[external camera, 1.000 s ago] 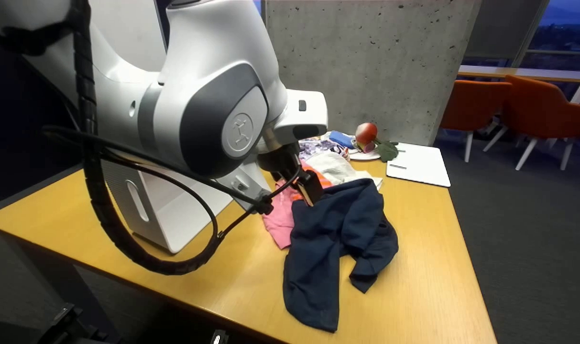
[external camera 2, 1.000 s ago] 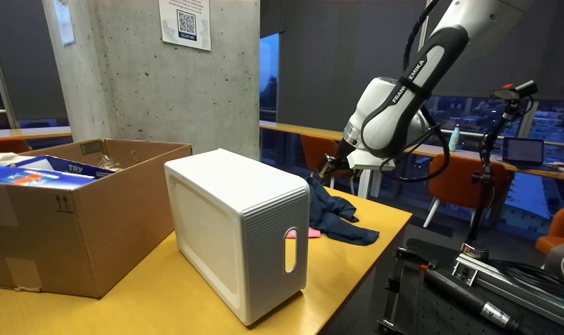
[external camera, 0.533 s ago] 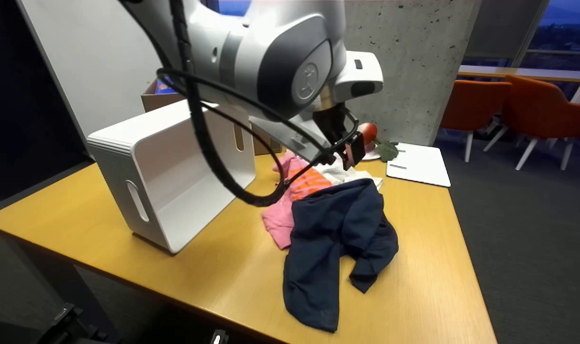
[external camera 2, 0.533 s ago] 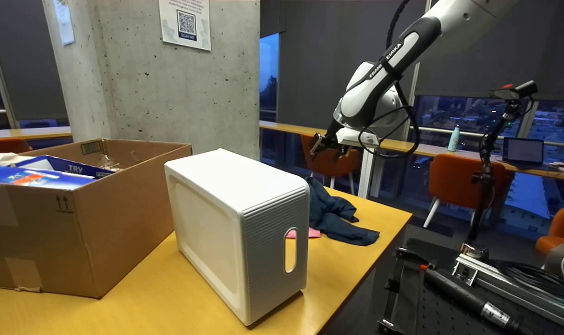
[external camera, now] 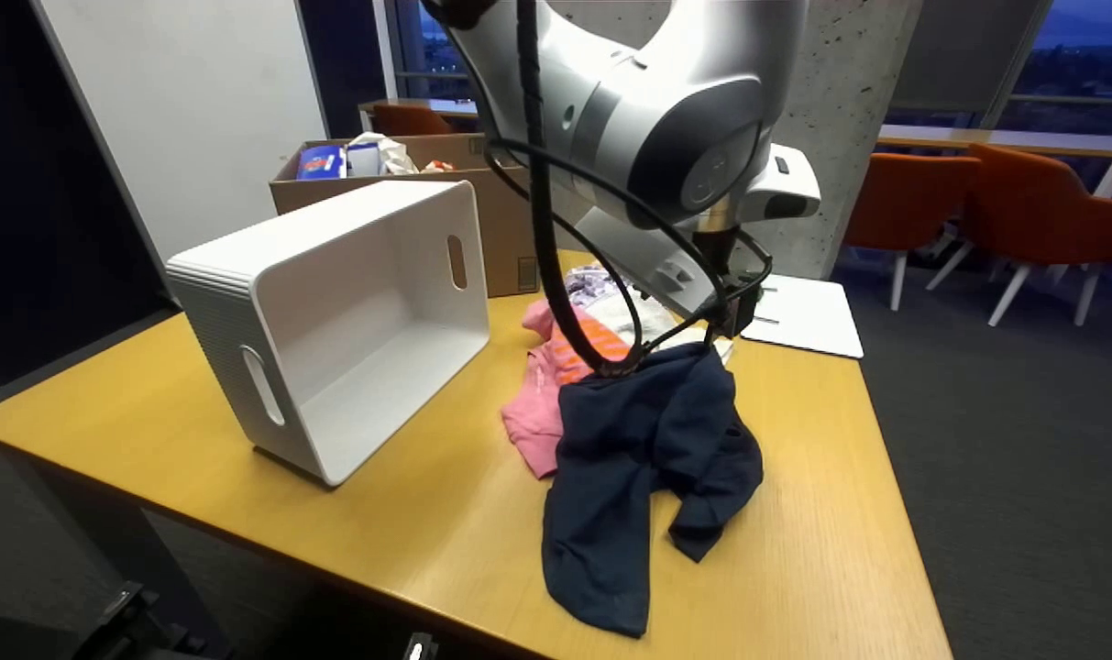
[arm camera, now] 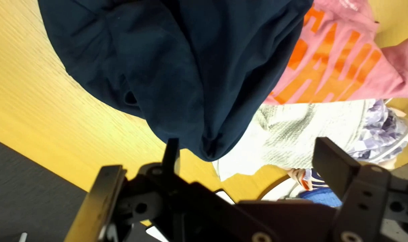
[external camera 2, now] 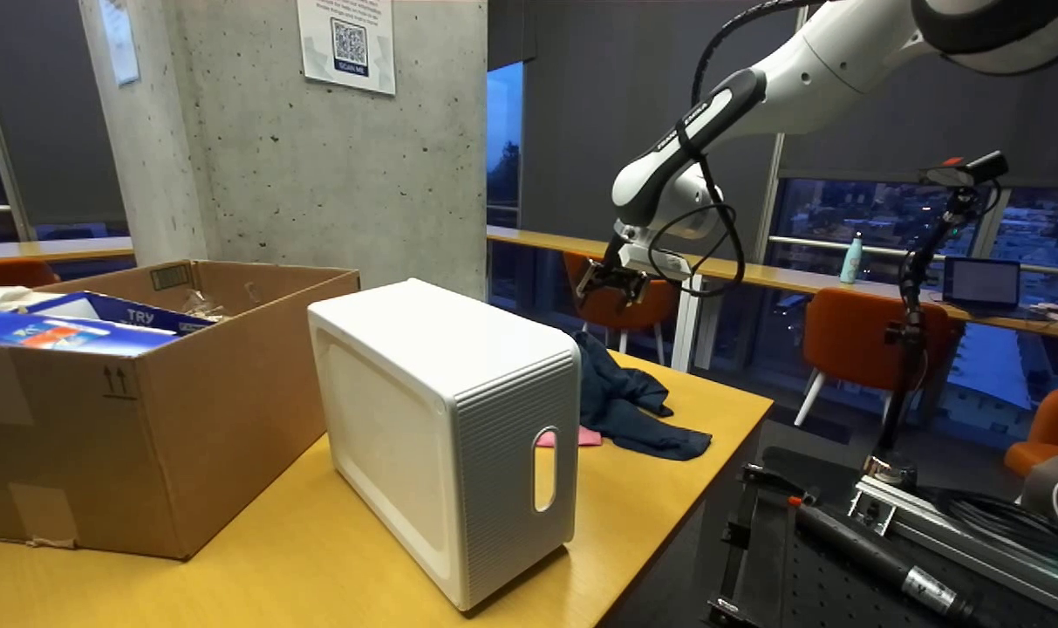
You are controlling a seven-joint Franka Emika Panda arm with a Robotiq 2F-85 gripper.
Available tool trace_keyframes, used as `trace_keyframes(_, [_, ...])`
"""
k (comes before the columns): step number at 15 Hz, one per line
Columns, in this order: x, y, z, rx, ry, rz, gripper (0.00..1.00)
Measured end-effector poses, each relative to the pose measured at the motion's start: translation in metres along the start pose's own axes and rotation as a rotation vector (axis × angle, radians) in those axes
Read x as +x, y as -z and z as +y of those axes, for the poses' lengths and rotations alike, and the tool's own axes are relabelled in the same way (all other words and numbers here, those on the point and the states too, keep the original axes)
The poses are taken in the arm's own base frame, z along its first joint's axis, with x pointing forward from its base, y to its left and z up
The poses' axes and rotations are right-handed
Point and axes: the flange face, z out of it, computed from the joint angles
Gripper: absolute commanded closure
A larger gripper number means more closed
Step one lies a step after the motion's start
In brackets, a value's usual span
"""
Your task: Put the shirt on the basket
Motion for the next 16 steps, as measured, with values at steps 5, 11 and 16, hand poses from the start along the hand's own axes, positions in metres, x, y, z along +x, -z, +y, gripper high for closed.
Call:
trace_keyframes(5, [0.01,-0.004,0.009,-0.011,0.022,-0.112,0.0])
trace_keyframes(11, [0.0,-0.037,0.024,-0.047,0.051,-0.162,0.0])
trace_keyframes(16, [-0.011,-0.067,0.041,-0.106,0.073,-0.151,0.0])
